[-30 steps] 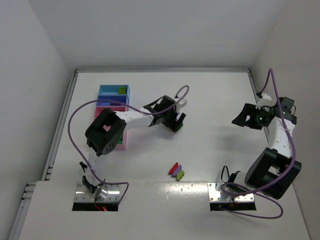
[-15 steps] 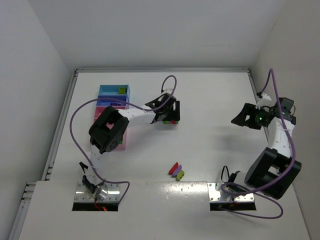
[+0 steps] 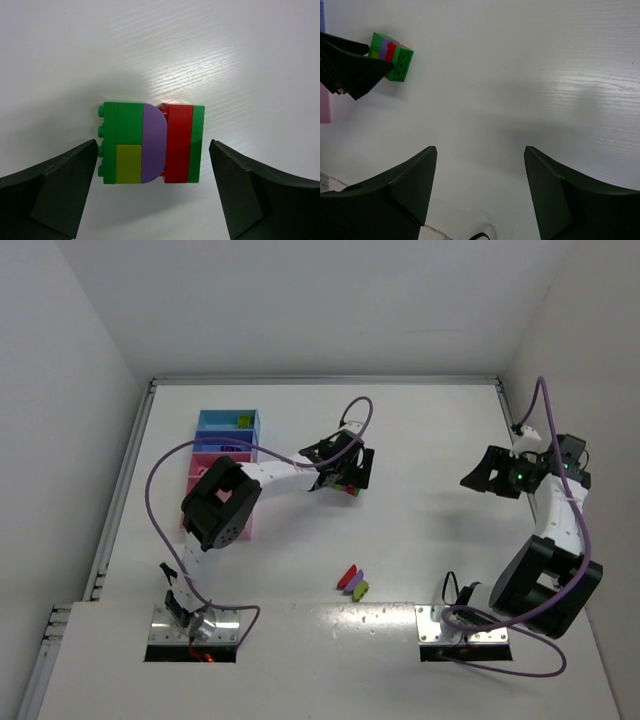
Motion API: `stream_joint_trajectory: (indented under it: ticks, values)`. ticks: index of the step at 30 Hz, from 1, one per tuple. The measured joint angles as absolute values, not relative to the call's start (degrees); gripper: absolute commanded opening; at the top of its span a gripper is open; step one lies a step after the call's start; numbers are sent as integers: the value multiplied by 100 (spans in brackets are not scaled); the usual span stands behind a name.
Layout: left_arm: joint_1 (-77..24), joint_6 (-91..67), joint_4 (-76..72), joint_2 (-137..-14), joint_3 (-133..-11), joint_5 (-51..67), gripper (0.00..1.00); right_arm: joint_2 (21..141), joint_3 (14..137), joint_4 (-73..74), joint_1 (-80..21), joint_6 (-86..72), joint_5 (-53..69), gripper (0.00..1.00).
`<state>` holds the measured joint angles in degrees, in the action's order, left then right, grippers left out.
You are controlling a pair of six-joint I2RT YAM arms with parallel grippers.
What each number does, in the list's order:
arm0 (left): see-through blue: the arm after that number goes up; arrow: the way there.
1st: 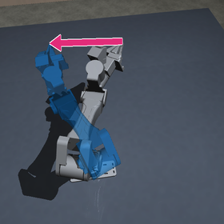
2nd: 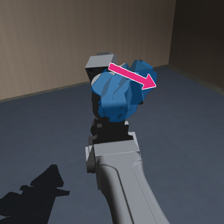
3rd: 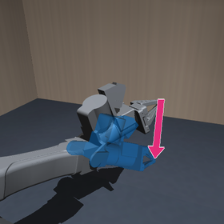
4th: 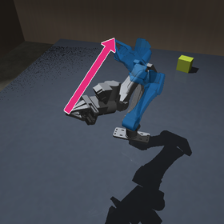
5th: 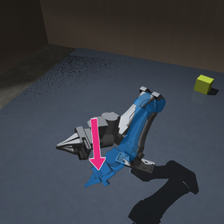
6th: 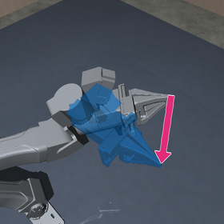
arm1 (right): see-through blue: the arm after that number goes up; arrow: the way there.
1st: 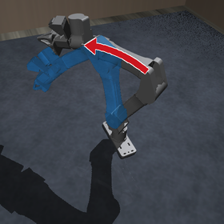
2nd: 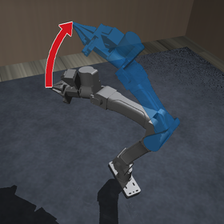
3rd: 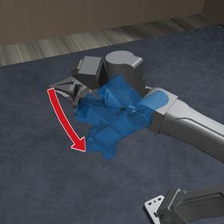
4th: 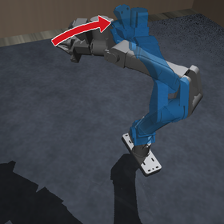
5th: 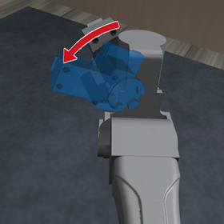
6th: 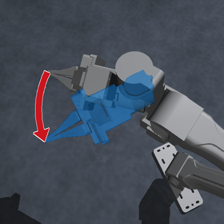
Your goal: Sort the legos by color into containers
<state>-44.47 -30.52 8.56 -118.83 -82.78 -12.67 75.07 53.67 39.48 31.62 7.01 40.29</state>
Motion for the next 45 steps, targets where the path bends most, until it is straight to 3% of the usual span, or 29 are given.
stream_joint_trajectory:
  ticks: [11,19,28,45]
  values:
    - [-4545,-2130,729,-11030,-7992,-1175,100,7454,5367,3948,3024,620,4077,71]
    - [-4064,1319,1476,-10213,-7907,1562,100,7428,5286,3948,2998,624,4219,71]
    - [-3708,4383,2856,-10759,-7996,2112,100,7428,5207,3896,2823,622,4268,71]
    - [-3336,5752,2239,-11343,-8134,2963,100,7439,5133,3854,2674,620,4193,71]
